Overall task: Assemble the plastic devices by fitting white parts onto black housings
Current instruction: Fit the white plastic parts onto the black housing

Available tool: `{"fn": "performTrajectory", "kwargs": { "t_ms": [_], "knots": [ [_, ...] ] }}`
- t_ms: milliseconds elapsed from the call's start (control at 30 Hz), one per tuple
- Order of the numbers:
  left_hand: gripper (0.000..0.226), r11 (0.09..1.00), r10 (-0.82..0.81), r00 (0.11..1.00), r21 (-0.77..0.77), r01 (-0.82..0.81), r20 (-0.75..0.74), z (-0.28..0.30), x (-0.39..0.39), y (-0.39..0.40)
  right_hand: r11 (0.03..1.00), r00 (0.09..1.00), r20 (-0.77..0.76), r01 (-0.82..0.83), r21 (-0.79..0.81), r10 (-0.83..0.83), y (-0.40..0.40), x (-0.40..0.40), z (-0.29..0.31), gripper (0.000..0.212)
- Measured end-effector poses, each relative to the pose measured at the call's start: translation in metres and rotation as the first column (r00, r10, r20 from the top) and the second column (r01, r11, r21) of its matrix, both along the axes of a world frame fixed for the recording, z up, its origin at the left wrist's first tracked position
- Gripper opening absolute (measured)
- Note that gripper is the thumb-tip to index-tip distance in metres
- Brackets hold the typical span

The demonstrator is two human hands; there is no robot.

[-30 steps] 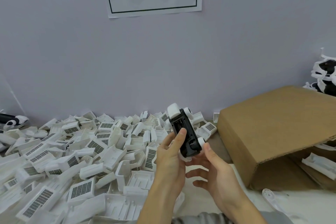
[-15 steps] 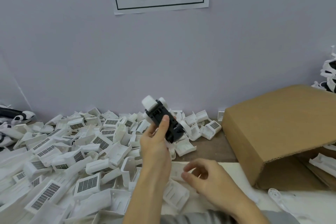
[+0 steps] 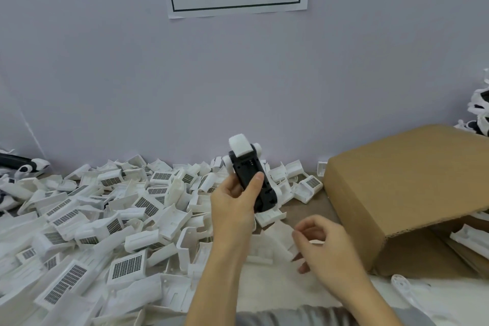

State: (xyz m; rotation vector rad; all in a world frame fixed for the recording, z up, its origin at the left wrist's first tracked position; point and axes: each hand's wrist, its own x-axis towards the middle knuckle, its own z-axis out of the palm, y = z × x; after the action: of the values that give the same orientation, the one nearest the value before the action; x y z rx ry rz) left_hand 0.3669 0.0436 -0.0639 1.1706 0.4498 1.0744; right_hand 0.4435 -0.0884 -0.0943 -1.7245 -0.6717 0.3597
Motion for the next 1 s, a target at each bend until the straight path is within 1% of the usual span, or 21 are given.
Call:
{"fn": "performTrajectory", "kwargs": {
  "t_ms": [67,133,200,267,367,433,500,533,600,667,700,733,767,800,867,900,1000],
  "knots": [
    [0.015,0.998,-0.019,0.998,0.050,0.022,-0.057,-0.002,0.002,-0.003,0.995,0.996,-0.036,0.080,0.063,-0.078,-0.001,0.004,0.000,0.011],
    [0.017,0.996,-0.036,0.994,0.077,0.043,-0.101,-0.003,0.004,-0.007,0.986,0.991,-0.034,0.134,0.104,-0.131,-0.003,0.008,0.000,0.015],
    [0.017,0.992,-0.061,0.988,0.097,0.075,-0.140,-0.004,0.005,-0.010,0.974,0.985,-0.038,0.173,0.147,-0.170,-0.005,0.012,0.000,0.018],
    [0.019,0.985,-0.086,0.975,0.130,0.114,-0.205,-0.006,0.008,-0.012,0.956,0.979,-0.088,0.200,0.217,-0.185,-0.006,0.015,0.001,0.019],
    [0.023,0.966,-0.106,0.939,0.191,0.176,-0.328,-0.012,0.012,-0.016,0.925,0.965,-0.219,0.213,0.316,-0.147,-0.004,0.016,0.002,0.017],
    [0.024,0.951,-0.131,0.907,0.207,0.228,-0.401,-0.014,0.014,-0.021,0.915,0.952,-0.284,0.213,0.342,-0.115,-0.002,0.016,0.002,0.016],
    [0.023,0.944,-0.132,0.890,0.218,0.247,-0.437,-0.016,0.016,-0.024,0.905,0.936,-0.340,0.217,0.366,-0.087,-0.001,0.016,0.001,0.019],
    [0.022,0.942,-0.128,0.886,0.225,0.249,-0.446,-0.017,0.016,-0.025,0.888,0.921,-0.387,0.219,0.404,-0.051,-0.001,0.017,0.002,0.023],
    [0.021,0.945,-0.139,0.885,0.209,0.253,-0.444,-0.018,0.015,-0.025,0.835,0.888,-0.451,0.180,0.520,0.089,-0.001,0.017,0.004,0.027],
    [0.019,0.953,-0.145,0.888,0.180,0.244,-0.436,-0.018,0.015,-0.024,0.798,0.896,-0.397,0.085,0.597,0.202,-0.002,0.017,0.005,0.018],
    [0.017,0.956,-0.145,0.891,0.172,0.239,-0.429,-0.019,0.014,-0.024,0.799,0.916,-0.334,0.023,0.601,0.224,-0.002,0.016,0.004,0.022],
    [0.015,0.957,-0.150,0.896,0.165,0.237,-0.418,-0.018,0.014,-0.024,0.817,0.937,-0.268,-0.030,0.576,0.223,-0.002,0.014,0.004,0.027],
    [0.014,0.958,-0.157,0.899,0.156,0.239,-0.408,-0.018,0.014,-0.024,0.847,0.965,-0.192,-0.050,0.530,0.178,-0.001,0.013,0.002,0.026],
    [0.014,0.959,-0.168,0.900,0.146,0.244,-0.402,-0.017,0.014,-0.024,0.882,0.987,-0.119,-0.036,0.469,0.104,0.000,0.011,0.003,0.025],
    [0.017,0.958,-0.182,0.900,0.133,0.252,-0.397,-0.018,0.014,-0.024,0.933,1.000,0.003,0.023,0.360,-0.026,0.001,0.009,0.002,0.026],
    [0.017,0.959,-0.183,0.900,0.131,0.252,-0.396,-0.018,0.014,-0.024,0.937,0.997,0.027,0.053,0.345,-0.067,0.001,0.009,0.001,0.025],
    [0.012,0.967,-0.208,0.920,0.069,0.243,-0.331,-0.016,0.014,-0.026,0.914,0.988,-0.017,0.147,0.379,-0.152,0.000,0.013,-0.002,0.021]
  ]
}}
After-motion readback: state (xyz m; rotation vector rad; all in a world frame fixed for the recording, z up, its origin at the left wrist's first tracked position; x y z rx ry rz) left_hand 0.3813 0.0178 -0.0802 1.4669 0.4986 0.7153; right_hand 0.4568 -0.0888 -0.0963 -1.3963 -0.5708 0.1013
